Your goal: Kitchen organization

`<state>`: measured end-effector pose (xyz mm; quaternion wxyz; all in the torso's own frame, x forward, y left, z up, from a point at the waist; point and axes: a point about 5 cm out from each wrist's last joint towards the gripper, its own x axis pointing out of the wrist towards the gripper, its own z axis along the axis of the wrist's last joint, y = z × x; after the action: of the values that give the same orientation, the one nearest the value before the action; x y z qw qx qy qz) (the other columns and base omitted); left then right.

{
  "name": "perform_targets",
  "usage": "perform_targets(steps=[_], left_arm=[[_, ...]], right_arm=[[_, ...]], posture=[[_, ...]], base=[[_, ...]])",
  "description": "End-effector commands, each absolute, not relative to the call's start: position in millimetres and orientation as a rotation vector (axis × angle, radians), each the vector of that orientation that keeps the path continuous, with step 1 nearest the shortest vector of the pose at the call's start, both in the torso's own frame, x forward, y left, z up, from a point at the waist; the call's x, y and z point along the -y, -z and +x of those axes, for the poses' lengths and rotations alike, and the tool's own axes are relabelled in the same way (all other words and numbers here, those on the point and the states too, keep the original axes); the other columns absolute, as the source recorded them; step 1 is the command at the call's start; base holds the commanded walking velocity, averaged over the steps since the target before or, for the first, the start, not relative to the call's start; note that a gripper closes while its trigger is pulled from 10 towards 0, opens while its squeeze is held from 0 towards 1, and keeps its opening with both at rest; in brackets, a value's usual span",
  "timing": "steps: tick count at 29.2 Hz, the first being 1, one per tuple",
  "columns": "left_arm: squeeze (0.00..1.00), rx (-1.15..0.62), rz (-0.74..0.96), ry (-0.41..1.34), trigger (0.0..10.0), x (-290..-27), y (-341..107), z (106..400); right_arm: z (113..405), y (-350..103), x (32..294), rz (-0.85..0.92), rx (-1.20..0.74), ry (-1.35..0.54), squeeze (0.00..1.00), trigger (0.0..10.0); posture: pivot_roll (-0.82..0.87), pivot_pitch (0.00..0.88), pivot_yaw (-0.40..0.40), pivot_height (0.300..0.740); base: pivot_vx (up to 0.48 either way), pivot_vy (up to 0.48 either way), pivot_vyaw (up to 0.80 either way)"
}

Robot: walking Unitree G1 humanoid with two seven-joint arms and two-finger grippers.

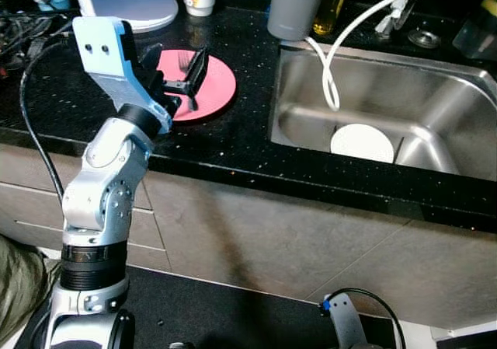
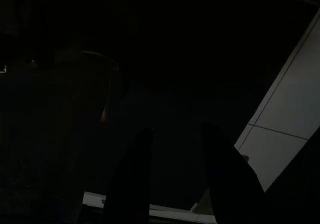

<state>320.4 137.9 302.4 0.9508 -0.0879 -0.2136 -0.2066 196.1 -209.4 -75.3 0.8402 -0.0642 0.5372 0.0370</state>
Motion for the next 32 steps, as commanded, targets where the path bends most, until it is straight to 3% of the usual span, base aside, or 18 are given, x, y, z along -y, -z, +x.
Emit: perform_targets(steps=[1,32], left_arm=[[0.0,0.43,-0.176,0.438,10.0,-134.3,-299.0,319.4],[0.0,0.444,-0.178,0.455,10.0,-129.8,-299.6,318.1]], right_arm=[[189.0,78.4,212.0,-0.121,-1.153,-0.066,0.0,10.0],[188.7,78.5,212.3,-0.124,-1.152,-0.068,0.0,10.0]], posture=[[0.08,0.164,-0.047,0.74],[0.08,0.157,-0.05,0.74]], base=[[0.292,0.0,0.0],[0.301,0.0,0.0]])
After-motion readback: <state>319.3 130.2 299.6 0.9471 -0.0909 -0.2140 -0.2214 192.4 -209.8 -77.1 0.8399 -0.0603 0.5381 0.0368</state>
